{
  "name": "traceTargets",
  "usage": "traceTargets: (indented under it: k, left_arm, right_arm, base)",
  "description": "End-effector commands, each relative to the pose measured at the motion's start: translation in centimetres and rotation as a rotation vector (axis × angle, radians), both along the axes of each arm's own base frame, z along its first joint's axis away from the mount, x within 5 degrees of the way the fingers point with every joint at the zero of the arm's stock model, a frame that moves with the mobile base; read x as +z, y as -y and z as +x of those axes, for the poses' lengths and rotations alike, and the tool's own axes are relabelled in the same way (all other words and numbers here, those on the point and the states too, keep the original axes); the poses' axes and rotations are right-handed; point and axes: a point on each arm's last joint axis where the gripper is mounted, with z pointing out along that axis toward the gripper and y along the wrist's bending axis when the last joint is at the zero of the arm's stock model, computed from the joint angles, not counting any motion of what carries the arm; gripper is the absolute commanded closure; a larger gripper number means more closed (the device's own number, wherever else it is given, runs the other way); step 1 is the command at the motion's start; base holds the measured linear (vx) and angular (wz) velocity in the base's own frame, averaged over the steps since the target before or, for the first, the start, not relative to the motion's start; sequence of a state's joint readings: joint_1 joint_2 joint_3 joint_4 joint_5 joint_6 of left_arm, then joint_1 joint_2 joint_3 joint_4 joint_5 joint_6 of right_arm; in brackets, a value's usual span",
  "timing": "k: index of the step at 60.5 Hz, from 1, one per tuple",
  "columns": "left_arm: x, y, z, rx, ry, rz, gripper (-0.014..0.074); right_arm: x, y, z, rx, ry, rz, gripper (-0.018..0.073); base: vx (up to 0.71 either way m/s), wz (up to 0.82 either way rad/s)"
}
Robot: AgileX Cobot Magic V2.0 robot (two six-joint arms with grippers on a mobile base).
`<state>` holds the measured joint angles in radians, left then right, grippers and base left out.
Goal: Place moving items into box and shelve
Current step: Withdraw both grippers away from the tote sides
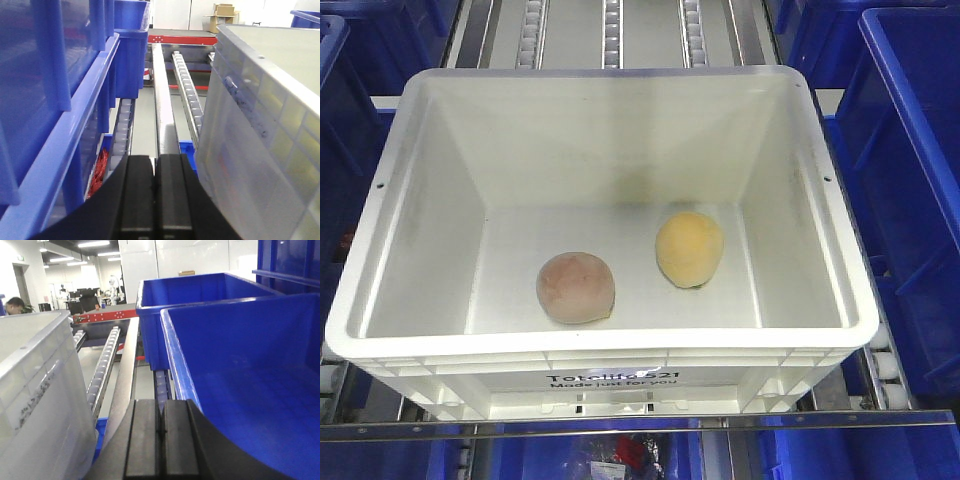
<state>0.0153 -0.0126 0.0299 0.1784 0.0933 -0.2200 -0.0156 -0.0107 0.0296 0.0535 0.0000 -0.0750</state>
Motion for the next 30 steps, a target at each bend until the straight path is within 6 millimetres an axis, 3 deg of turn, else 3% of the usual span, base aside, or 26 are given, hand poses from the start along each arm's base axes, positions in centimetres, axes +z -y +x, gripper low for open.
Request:
traceTargets:
  k: [1, 30]
  left_arm:
    - [0.08, 0.14, -0.02, -0.015, 0.072, 0.0, 0.061]
    - [0.08, 0.14, -0.02, -0.015, 0.072, 0.0, 0.061]
  right_arm:
    - [0.3, 0.06, -0.12, -0.011, 0.087, -0.024, 0.0575]
    - [0.61, -0.47, -0.2, 0.069, 0.132, -0.054, 0.0575]
  base:
    - [0.0, 0.0]
    - [0.0, 0.0]
